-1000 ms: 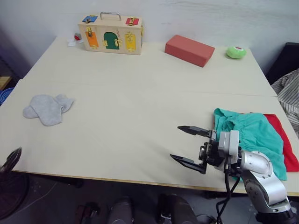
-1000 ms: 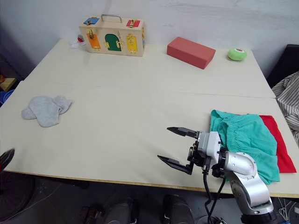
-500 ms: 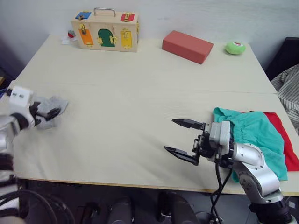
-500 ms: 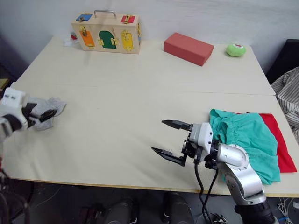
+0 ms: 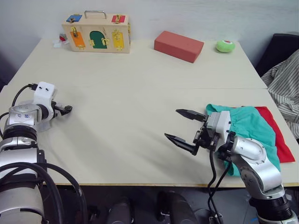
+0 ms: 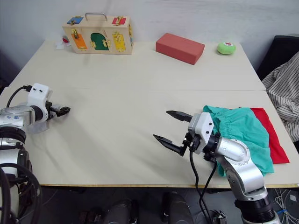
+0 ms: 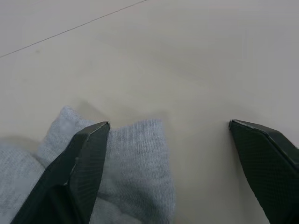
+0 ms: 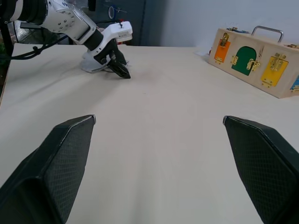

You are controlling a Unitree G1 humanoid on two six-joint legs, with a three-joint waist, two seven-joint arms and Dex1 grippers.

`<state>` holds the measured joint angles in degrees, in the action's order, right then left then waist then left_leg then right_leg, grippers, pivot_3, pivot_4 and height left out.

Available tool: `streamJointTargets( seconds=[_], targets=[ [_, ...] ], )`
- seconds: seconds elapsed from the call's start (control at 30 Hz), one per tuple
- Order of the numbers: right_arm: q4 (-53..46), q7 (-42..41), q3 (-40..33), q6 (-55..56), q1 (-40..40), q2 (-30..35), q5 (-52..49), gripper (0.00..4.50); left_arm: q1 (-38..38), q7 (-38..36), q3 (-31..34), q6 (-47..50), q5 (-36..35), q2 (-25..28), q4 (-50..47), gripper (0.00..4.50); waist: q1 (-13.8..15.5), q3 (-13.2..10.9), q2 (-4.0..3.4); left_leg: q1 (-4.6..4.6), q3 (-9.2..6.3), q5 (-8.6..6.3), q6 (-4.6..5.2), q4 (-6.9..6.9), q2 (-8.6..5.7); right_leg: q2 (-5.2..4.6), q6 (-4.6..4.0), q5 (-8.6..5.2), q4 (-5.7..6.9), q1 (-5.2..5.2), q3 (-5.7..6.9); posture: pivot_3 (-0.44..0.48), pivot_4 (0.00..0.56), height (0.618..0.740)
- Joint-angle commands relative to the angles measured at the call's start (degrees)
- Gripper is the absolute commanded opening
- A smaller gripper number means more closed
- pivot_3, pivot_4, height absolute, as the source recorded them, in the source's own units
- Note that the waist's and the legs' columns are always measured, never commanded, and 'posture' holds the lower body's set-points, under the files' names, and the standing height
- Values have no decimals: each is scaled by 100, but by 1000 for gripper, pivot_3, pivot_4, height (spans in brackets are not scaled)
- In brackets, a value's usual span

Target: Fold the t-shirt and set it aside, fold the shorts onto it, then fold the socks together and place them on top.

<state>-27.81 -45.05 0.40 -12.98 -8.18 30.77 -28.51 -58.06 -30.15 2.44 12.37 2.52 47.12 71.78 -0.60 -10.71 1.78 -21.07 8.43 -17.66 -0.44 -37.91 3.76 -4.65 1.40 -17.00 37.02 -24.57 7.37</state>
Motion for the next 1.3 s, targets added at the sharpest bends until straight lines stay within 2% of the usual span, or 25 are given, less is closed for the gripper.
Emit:
streamJointTargets(
  seconds=[0.03,0.3,0.33,0.47,0.57,0.67,0.73,0.9,1.03,1.17,1.3],
  targets=[
    [-368,161,-200,-26,121,7,-82,4500,80,66,88,198,66,193,201,2901,-47,1,1,2,0,-1,-2,-1,2,1,-1,0,5,0,-3,0,150,740],
    [-404,164,-323,-48,337,85,-127,4500,405,266,687,204,-324,300,159,226,-123,1,2,1,12,6,-17,-2,5,2,-10,-5,42,-30,-21,0,150,740],
    [-388,159,-325,-40,350,88,-128,4500,440,205,725,155,-350,274,130,36,-111,1,3,1,13,6,-17,-3,5,2,-10,-5,42,-32,-21,0,150,740],
    [-349,61,-365,-36,417,151,-142,4500,514,-747,848,-347,-608,44,-189,36,-89,2,4,-1,14,5,-15,-7,2,0,-11,-5,42,-31,-23,0,150,740],
    [-245,-220,-577,-14,562,394,-202,4500,563,-1670,537,-214,-534,-137,-558,36,-9,1,7,-10,12,5,-13,-14,-3,1,-11,-5,42,-32,-18,0,150,740],
    [-87,-550,-755,60,668,685,-203,4500,616,-2300,281,272,-623,-511,-1236,36,85,2,8,-11,11,-3,1,-24,-12,10,-10,-5,40,-25,-17,0,150,740],
    [-27,-662,-871,35,712,808,-251,4500,916,-2786,71,1003,-868,-826,-2198,36,102,2,8,-11,11,-6,8,-28,-17,9,-7,-3,38,-19,-18,0,150,740],
    [-65,-906,-1252,-54,1067,1102,-368,4500,2174,-2900,-518,2580,-1414,-1485,-5300,36,97,2,8,-3,11,-6,12,-33,-13,-7,-2,-1,34,-6,-43,0,150,740],
    [-176,-964,-1510,-107,1372,1224,-451,4500,2722,-2705,-898,3514,-1780,-1813,-6912,36,80,2,8,2,11,-3,8,-34,-10,-3,-1,-2,34,-5,-51,0,150,740],
    [-306,-901,-1596,-132,1560,1209,-476,4500,3052,-2637,-1444,4084,-1963,-1924,-7833,36,58,2,8,9,6,-2,5,-28,-7,0,0,-1,37,-2,-55,0,150,740],
    [-415,-821,-1580,-105,1737,1144,-420,4500,3235,-2561,-1741,4111,-2065,-2042,-8130,36,56,2,7,16,6,-2,0,-20,-2,6,0,-2,37,-2,-61,0,150,740]
  ],
)
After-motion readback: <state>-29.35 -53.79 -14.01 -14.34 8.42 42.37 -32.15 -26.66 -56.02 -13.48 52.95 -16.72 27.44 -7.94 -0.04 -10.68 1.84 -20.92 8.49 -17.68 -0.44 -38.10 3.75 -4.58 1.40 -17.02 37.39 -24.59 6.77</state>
